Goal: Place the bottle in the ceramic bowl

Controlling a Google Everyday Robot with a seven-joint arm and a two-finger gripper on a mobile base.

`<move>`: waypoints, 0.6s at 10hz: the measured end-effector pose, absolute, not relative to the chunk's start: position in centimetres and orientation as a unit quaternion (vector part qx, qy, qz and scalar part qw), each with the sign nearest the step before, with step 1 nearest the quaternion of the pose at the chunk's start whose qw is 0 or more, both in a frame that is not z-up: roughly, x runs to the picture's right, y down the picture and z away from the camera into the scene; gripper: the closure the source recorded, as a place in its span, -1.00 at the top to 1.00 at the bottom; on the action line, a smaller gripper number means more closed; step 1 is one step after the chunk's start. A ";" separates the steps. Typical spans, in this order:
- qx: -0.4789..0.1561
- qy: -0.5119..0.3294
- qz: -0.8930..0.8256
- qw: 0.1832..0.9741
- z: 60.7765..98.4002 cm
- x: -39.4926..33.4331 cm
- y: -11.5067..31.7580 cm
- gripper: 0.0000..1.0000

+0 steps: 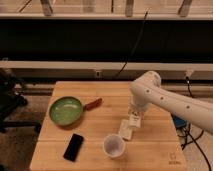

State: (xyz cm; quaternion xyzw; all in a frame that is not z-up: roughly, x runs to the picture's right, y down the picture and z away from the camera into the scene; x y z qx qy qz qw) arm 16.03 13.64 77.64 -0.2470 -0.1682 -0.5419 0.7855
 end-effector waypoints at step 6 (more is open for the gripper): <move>-0.228 -0.191 -0.560 0.774 77.9 6.5 12.4 -1.00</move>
